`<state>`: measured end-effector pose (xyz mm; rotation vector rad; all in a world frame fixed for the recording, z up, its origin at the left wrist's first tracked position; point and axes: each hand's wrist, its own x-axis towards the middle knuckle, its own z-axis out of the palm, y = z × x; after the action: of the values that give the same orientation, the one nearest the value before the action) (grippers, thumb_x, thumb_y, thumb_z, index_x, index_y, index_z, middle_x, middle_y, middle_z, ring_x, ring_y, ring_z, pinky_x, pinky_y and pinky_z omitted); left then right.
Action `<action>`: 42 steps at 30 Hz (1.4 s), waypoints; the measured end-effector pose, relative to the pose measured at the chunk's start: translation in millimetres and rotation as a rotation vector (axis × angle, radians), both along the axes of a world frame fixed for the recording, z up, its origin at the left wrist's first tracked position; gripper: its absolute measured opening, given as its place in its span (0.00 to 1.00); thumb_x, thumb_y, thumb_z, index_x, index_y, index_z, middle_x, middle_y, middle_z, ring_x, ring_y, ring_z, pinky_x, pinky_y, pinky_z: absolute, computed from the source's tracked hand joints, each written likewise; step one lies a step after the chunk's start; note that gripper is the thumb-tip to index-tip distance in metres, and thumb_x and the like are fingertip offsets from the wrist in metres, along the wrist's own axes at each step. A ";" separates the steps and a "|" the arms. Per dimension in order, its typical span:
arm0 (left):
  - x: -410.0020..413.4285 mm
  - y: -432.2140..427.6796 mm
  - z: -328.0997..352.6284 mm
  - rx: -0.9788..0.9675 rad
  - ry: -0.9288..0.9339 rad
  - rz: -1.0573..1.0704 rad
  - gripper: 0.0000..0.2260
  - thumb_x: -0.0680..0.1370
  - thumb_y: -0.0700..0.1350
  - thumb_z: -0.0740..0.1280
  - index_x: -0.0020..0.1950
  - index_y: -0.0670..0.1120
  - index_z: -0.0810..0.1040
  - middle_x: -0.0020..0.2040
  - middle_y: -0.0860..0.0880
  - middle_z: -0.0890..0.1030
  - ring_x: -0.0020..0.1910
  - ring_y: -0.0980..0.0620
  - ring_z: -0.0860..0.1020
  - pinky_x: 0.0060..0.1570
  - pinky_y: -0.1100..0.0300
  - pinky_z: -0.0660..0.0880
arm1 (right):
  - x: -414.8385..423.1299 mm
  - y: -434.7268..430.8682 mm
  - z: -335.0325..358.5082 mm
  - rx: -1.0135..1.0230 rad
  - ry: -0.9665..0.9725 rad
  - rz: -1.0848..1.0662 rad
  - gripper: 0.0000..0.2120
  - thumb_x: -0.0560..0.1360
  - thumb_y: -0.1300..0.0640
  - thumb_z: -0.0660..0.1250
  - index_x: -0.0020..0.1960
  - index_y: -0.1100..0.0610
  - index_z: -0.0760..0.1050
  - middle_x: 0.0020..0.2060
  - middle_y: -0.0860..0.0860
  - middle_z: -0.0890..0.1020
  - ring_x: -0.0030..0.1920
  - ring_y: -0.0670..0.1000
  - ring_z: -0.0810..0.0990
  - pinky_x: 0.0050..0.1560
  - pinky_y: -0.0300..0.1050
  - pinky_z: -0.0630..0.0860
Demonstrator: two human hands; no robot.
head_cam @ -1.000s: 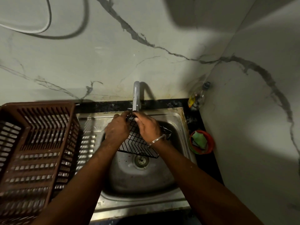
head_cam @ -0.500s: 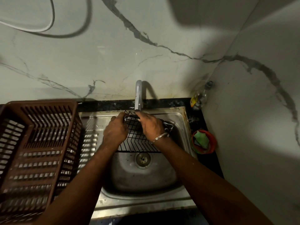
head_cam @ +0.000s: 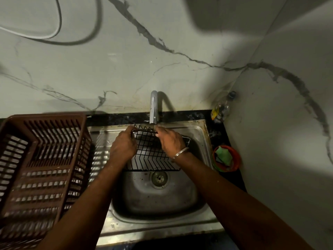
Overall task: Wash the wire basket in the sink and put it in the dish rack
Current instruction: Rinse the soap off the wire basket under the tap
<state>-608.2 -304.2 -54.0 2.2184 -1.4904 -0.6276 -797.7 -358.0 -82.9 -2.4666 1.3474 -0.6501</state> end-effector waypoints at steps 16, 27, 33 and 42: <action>18.2 12.3 9.0 0.014 0.122 0.101 0.17 0.84 0.37 0.65 0.71 0.50 0.75 0.48 0.46 0.80 0.43 0.45 0.82 0.44 0.45 0.85 | 14.2 2.7 6.0 -0.007 -0.014 0.071 0.15 0.81 0.57 0.67 0.67 0.54 0.77 0.57 0.54 0.84 0.57 0.53 0.82 0.60 0.50 0.80; 20.1 18.5 18.7 0.029 0.207 0.168 0.16 0.86 0.37 0.63 0.72 0.50 0.76 0.45 0.54 0.74 0.44 0.45 0.82 0.47 0.40 0.85 | 2.0 -4.3 8.2 0.022 0.053 0.018 0.17 0.80 0.60 0.68 0.68 0.50 0.75 0.55 0.50 0.83 0.54 0.51 0.82 0.53 0.41 0.78; 19.5 25.6 13.8 0.025 0.438 0.241 0.17 0.86 0.36 0.62 0.71 0.51 0.76 0.53 0.44 0.80 0.43 0.45 0.81 0.45 0.41 0.85 | 8.4 -1.8 17.7 0.005 0.026 0.085 0.14 0.80 0.63 0.67 0.64 0.53 0.81 0.55 0.55 0.85 0.54 0.56 0.83 0.54 0.50 0.81; -5.9 9.7 33.9 0.146 -0.346 -0.114 0.31 0.82 0.52 0.70 0.82 0.61 0.61 0.85 0.48 0.61 0.82 0.39 0.63 0.77 0.36 0.62 | 18.7 1.8 20.7 -0.022 0.108 0.065 0.14 0.75 0.64 0.73 0.59 0.53 0.84 0.52 0.55 0.87 0.54 0.57 0.84 0.58 0.52 0.79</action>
<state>-614.1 -294.5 -20.0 2.4638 -1.7998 -0.4108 -779.0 -356.2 -62.1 -2.5848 1.2971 -0.5266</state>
